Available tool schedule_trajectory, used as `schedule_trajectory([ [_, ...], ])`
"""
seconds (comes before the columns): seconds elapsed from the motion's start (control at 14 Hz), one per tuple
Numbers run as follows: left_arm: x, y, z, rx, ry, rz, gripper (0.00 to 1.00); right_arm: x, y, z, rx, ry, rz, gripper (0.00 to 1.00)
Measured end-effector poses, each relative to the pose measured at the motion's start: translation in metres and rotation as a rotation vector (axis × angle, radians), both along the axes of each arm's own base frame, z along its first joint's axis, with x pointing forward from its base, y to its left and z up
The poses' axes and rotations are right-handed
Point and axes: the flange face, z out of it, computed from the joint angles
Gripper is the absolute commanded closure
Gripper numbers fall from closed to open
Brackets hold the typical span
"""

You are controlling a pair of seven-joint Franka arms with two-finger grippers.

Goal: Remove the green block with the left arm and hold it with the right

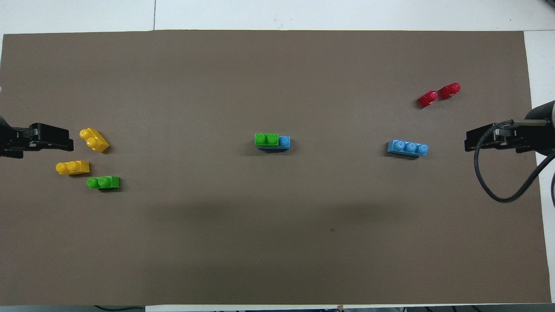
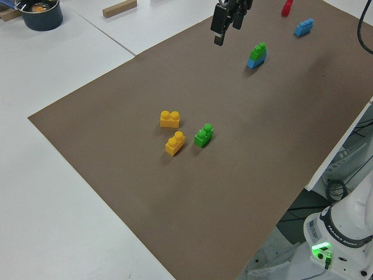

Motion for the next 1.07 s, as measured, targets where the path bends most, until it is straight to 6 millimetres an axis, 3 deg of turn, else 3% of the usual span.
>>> schedule_trajectory([
  [0.79,0.0000,-0.0004,0.0000,0.000,0.000,-0.001,0.00,-0.0002,-0.0043,-0.0002,-0.001,0.001,-0.021,0.00],
  [1.07,-0.0001,-0.0004,-0.0002,0.000,0.001,-0.001,0.00,-0.0004,-0.0017,-0.0012,-0.007,0.003,-0.182,0.00],
])
